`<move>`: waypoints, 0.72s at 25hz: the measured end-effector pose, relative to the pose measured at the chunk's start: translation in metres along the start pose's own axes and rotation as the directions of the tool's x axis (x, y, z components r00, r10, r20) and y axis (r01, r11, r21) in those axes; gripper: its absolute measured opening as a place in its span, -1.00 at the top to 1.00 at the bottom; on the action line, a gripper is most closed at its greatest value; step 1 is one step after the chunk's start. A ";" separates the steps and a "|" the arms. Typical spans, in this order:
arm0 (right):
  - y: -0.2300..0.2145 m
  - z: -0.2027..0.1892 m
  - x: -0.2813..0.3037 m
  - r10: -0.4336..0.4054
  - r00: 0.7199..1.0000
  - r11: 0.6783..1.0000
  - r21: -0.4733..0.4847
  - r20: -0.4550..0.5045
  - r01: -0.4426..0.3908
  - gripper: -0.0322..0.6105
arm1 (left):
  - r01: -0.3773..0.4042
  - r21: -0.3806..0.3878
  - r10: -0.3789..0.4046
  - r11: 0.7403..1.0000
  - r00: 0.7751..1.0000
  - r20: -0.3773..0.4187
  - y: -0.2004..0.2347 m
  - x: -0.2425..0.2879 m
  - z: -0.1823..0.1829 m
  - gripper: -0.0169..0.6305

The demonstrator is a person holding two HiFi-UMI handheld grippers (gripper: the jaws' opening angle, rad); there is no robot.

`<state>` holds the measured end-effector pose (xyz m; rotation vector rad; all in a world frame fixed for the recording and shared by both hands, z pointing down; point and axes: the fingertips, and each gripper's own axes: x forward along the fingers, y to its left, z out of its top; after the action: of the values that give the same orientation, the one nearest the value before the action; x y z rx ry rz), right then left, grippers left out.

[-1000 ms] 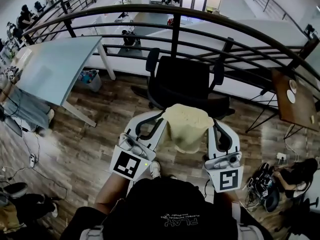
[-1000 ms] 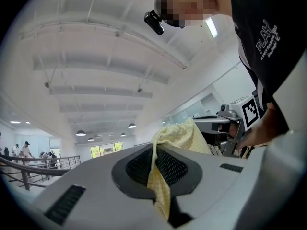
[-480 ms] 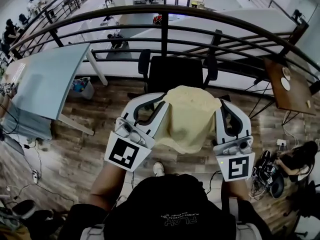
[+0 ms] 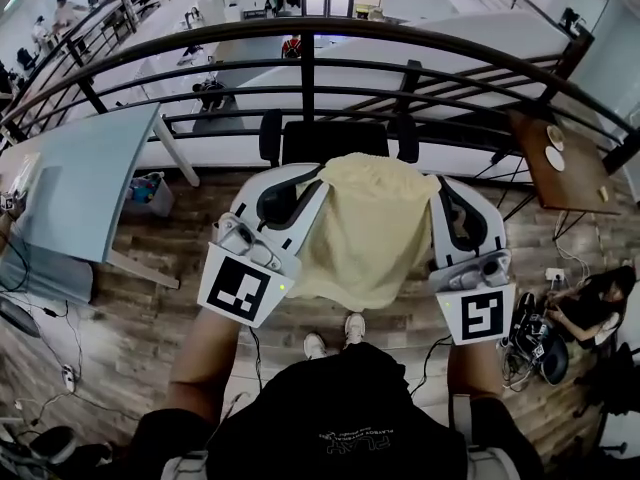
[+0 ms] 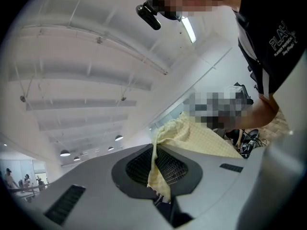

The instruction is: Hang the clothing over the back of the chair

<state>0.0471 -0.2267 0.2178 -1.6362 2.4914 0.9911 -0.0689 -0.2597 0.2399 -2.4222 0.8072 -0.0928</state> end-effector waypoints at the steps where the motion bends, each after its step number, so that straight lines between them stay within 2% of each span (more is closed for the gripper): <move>1: -0.002 0.000 0.002 -0.002 1.000 1.000 0.001 -0.001 0.002 0.84 | -0.002 0.003 0.002 1.000 1.000 0.003 0.003 0.002 0.000 0.86; 6: -0.008 -0.001 0.013 -0.001 1.000 1.000 0.004 0.005 0.001 0.84 | -0.004 0.020 0.003 1.000 1.000 0.023 0.013 0.012 0.000 0.86; 11: -0.022 -0.009 0.023 0.003 1.000 1.000 0.008 0.003 -0.003 0.84 | -0.004 -0.033 0.005 0.999 0.999 0.044 0.023 0.030 -0.005 0.86; 18: -0.045 -0.020 0.044 0.005 1.000 1.000 0.014 0.019 -0.005 0.84 | -0.002 -0.016 0.002 1.000 1.000 0.007 0.039 0.059 -0.012 0.86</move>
<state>0.0703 -0.2850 0.1973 -1.6092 2.4858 0.9834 -0.0440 -0.3246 0.2218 -2.4353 0.8096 -0.0773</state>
